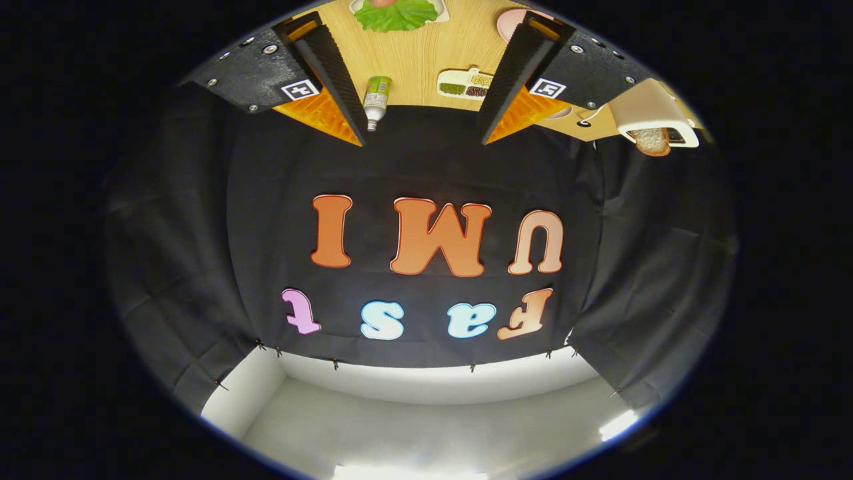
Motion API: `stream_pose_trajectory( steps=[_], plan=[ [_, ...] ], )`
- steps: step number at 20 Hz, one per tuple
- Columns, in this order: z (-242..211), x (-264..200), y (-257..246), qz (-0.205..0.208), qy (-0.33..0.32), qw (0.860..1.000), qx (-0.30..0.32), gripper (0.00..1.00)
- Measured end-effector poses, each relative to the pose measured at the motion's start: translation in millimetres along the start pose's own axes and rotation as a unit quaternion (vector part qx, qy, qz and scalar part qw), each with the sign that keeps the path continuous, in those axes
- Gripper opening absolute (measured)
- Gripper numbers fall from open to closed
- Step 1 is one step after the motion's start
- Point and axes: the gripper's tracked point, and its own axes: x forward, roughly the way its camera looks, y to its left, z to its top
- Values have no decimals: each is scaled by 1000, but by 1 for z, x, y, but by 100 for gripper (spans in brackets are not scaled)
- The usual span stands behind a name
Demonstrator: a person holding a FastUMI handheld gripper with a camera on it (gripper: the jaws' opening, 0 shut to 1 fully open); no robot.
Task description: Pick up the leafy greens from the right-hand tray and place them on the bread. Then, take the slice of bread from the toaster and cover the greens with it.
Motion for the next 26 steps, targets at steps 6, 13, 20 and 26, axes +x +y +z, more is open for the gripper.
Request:
stream_pose_trajectory(
  steps=[6, 13, 20, 26],
  plan=[
    [-6, 1, -9, 6, 17, 999, 26, 98],
    [-12, -3, -31, -1, 29, 999, 28, 99],
    [-22, -3, -35, 10, 50, 999, 17, 99],
    [-50, 0, -39, 20, 95, 995, 23, 99]
  ],
)
